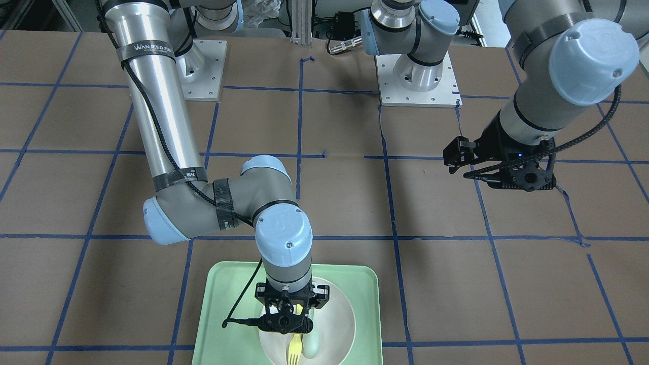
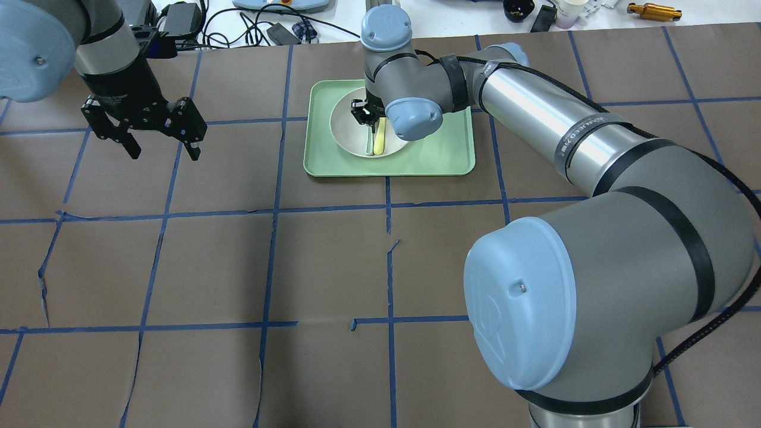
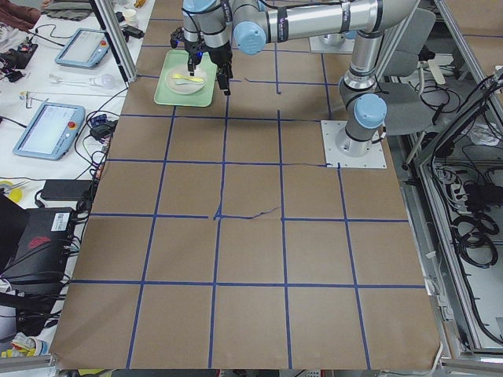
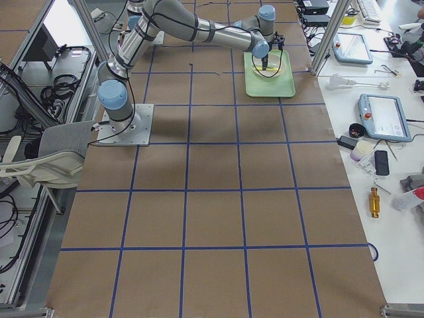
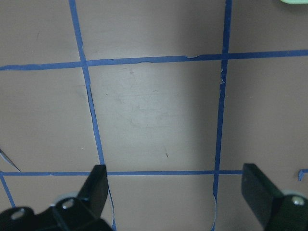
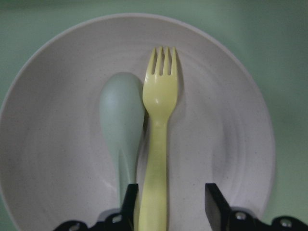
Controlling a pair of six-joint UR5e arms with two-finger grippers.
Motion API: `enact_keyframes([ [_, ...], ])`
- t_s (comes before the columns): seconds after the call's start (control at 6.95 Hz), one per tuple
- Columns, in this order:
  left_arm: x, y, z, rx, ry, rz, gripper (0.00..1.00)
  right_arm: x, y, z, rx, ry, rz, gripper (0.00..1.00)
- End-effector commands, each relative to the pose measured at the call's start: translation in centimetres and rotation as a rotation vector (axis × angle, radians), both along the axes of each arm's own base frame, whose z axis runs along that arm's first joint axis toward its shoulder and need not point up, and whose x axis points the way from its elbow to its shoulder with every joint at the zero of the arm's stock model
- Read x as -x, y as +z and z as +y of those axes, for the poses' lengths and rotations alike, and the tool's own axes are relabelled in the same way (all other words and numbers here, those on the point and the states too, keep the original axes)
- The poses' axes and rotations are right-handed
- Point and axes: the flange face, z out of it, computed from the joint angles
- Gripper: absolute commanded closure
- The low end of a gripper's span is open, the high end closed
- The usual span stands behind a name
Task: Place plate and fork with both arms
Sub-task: 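Lower the right gripper onto the yellow fork and grasp its handle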
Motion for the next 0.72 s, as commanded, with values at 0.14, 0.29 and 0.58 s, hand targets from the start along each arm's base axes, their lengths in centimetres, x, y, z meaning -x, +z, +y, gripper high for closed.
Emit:
enact_keyframes([
  [0.14, 0.0, 1.1, 0.3, 0.027, 0.003, 0.001, 0.0, -0.8, -0.9, 0.2, 0.009, 0.008, 0.002, 0.5],
  [0.29, -0.1, 1.5, 0.9, 0.03, 0.006, 0.001, 0.0, -0.8, -1.1, 0.3, 0.006, 0.003, 0.006, 0.5],
  [0.58, 0.0, 1.4, 1.7, 0.026, -0.005, -0.012, 0.0, -0.7, -1.1, 0.4, 0.003, -0.017, 0.007, 0.5],
])
